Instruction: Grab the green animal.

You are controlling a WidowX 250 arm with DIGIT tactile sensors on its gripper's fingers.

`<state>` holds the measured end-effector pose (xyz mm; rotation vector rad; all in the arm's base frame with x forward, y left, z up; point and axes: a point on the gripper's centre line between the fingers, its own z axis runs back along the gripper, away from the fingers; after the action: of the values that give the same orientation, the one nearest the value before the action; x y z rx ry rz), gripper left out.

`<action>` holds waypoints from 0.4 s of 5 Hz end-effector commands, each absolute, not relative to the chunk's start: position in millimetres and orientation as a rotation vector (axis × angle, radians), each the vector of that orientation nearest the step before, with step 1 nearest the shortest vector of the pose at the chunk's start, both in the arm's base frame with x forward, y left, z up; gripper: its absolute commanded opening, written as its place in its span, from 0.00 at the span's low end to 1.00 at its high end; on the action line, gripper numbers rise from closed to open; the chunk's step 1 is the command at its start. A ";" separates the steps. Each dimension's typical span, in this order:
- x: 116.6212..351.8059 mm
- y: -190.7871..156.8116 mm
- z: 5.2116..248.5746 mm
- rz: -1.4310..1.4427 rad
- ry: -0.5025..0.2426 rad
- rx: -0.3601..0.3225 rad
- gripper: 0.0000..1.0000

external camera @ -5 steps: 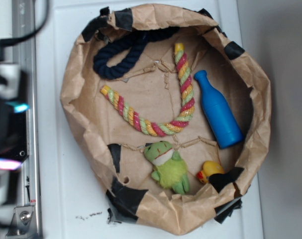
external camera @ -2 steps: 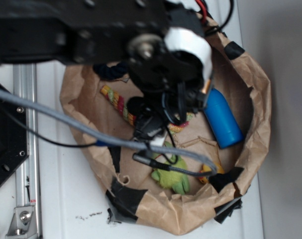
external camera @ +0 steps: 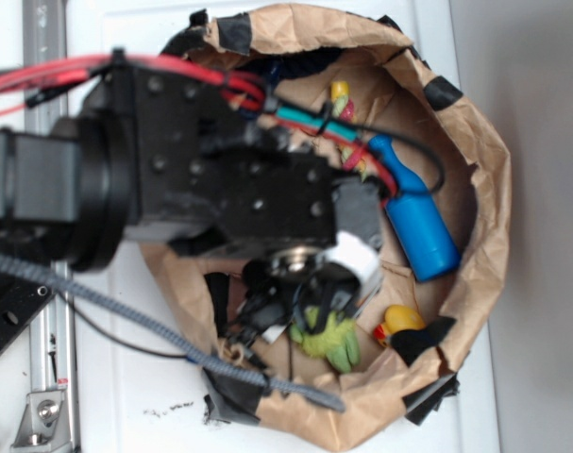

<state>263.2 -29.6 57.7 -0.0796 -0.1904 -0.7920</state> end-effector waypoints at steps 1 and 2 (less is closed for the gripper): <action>265.2 -60.6 15.5 -0.869 -0.164 -0.036 0.00; 272.5 -50.7 13.1 -0.799 -0.176 0.023 0.00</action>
<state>276.6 -42.6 16.2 0.0140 -0.1710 -0.7810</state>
